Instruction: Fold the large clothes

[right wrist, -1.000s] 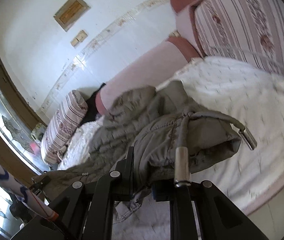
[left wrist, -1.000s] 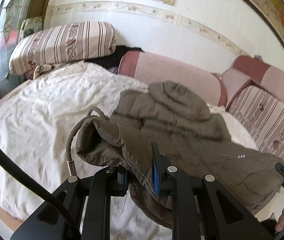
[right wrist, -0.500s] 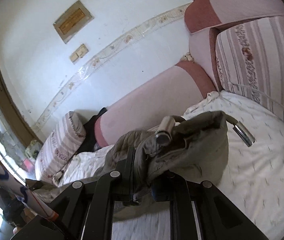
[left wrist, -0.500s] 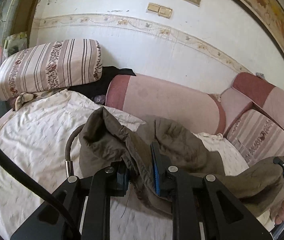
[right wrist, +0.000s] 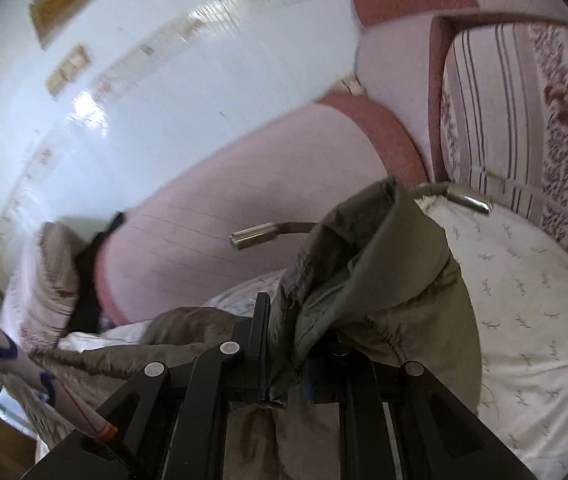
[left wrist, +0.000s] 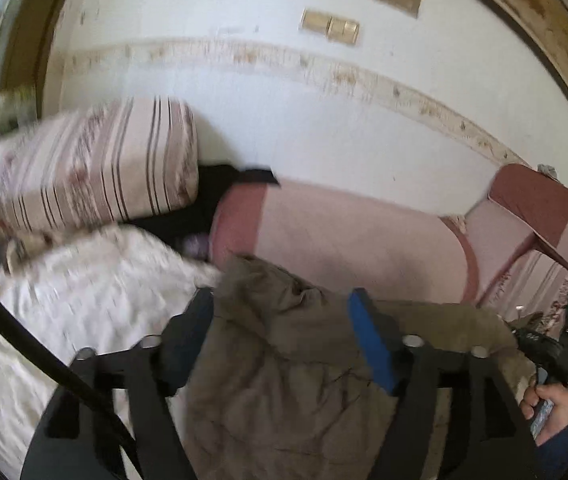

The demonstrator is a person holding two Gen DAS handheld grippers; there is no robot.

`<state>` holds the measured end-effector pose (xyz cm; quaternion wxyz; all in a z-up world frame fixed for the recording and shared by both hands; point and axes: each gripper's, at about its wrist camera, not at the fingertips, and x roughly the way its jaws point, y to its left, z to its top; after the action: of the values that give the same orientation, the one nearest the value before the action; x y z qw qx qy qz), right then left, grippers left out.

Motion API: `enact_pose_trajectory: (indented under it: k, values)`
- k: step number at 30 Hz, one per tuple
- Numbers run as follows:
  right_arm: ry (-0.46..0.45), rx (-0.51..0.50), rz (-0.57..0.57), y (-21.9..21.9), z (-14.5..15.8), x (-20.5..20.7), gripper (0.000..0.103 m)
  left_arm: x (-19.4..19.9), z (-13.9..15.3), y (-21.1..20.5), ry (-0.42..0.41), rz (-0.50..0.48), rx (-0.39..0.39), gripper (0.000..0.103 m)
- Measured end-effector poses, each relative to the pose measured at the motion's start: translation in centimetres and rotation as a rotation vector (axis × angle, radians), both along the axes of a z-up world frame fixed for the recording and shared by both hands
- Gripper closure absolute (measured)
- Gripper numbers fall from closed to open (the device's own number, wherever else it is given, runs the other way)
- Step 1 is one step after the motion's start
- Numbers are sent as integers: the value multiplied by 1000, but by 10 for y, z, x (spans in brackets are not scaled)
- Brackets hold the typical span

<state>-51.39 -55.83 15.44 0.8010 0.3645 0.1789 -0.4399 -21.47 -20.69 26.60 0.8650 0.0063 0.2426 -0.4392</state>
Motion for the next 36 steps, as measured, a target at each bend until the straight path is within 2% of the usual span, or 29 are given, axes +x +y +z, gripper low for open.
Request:
enact_pose_trajectory:
  k: [3, 6, 8, 9, 11, 15, 17, 19, 21, 24, 27, 30, 33, 36]
  values:
    - [41, 38, -7, -19, -19, 24, 86, 3, -8, -4, -44, 6, 24, 31]
    - [22, 102, 9, -34, -38, 30, 74, -2, -34, -23, -41, -37, 86, 31]
    - [-20, 91, 25, -30, -35, 24, 60, -10, -59, -39, -27, -78, 130, 31]
    - [-35, 70, 36, -25, -29, 21, 57, -13, -66, -43, -22, -90, 141, 31]
    - [-51, -4, 44, -7, -11, 9, 43, -22, -86, -56, -14, -118, 173, 31]
    - [-4, -136, 94, 33, 11, -3, 42, -46, -118, -79, -45, -161, 236, 31]
    - [38, -139, 150, 50, 5, 1, 42, -56, -129, -89, -81, -164, 264, 31]
    - [107, -130, 204, 68, -13, 14, 42, -61, -139, -99, -100, -161, 292, 31]
    - [176, -131, 248, 79, -34, 31, 42, -58, -155, -114, -84, -155, 334, 31]
    - [265, -142, 255, 79, -70, 57, 42, -45, -178, -136, -34, -131, 380, 31]
    - [340, -181, 231, 72, -93, 72, 41, -28, -199, -157, 14, -124, 412, 24]
    - [365, -128, 236, 54, -116, 83, 40, -14, -213, -179, 35, -138, 457, 19]
    - [358, -92, 227, 42, -130, 87, 40, -5, -228, -194, 46, -138, 462, 15]
    - [371, -107, 217, 40, -139, 92, 40, -8, -237, -199, 16, -116, 451, 13]
